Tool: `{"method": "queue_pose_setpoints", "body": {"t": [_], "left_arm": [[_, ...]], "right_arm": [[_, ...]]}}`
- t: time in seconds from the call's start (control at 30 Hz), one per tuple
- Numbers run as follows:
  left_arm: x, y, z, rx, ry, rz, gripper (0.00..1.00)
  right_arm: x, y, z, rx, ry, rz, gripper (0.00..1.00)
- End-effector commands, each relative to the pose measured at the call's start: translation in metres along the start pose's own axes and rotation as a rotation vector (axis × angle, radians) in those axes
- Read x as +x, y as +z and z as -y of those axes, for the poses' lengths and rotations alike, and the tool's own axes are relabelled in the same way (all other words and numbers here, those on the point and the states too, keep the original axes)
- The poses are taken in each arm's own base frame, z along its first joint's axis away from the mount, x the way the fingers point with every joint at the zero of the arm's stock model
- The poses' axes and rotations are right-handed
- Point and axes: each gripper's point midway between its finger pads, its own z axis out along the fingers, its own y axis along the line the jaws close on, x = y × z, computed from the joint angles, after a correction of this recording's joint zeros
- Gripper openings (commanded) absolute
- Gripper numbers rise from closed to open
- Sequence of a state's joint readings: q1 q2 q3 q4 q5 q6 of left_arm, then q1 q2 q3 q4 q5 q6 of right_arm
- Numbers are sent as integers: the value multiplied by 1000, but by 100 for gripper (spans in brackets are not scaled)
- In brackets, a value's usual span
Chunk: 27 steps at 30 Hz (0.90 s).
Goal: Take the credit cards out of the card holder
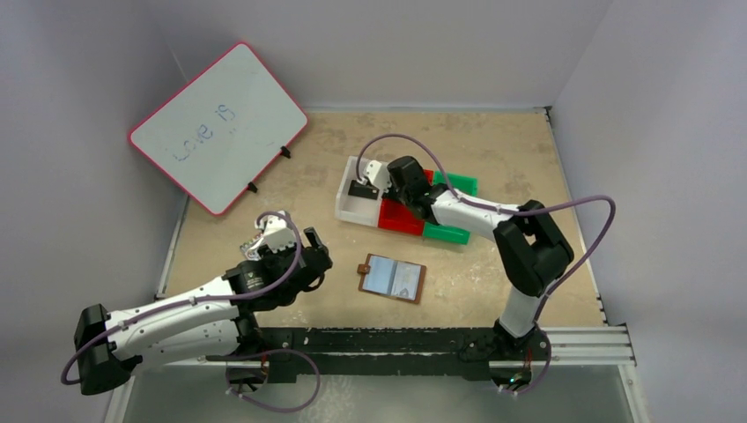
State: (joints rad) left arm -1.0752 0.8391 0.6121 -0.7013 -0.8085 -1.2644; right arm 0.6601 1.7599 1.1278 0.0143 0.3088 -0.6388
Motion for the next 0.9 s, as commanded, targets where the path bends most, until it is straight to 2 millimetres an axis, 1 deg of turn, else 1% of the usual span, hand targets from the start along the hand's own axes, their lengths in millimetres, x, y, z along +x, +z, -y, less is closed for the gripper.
{"method": "queue_pose_setpoints", "body": {"t": [0.0,0.07,0.17,0.23,0.33,0.53,0.63,0.7,0.73,0.83,0.87], "left_arm": [[-16,-3,0,-5,-29,52,82],[-19,-5,-3,-18,-19,61,82],[-23,-6,-6,-33,-8,74,82],[-24,-6,-6,-34,-7,77,82],[-22,-5,-5,-29,-9,71,82],[-19,-4,-4,-29,2,62,82],[-19,-4,-4,-29,1,62,82],[-20,-5,-5,-29,0,65,82],[-21,-5,-6,-29,-1,67,82],[-21,-5,-7,-29,-3,69,82],[-20,-5,-6,-29,-1,68,82]], "right_arm": [[-16,4,26,91,-64,20,0],[-13,7,29,114,-85,1,0],[-15,9,32,127,-103,5,0],[-17,12,30,120,-116,12,0],[-12,19,31,138,-140,-10,0],[-9,32,22,121,-167,-21,0],[-13,32,19,102,-172,1,6],[-15,29,22,107,-176,12,13],[-15,29,21,103,-181,14,15],[-16,30,18,84,-184,21,17],[-16,30,17,82,-184,21,19]]}}
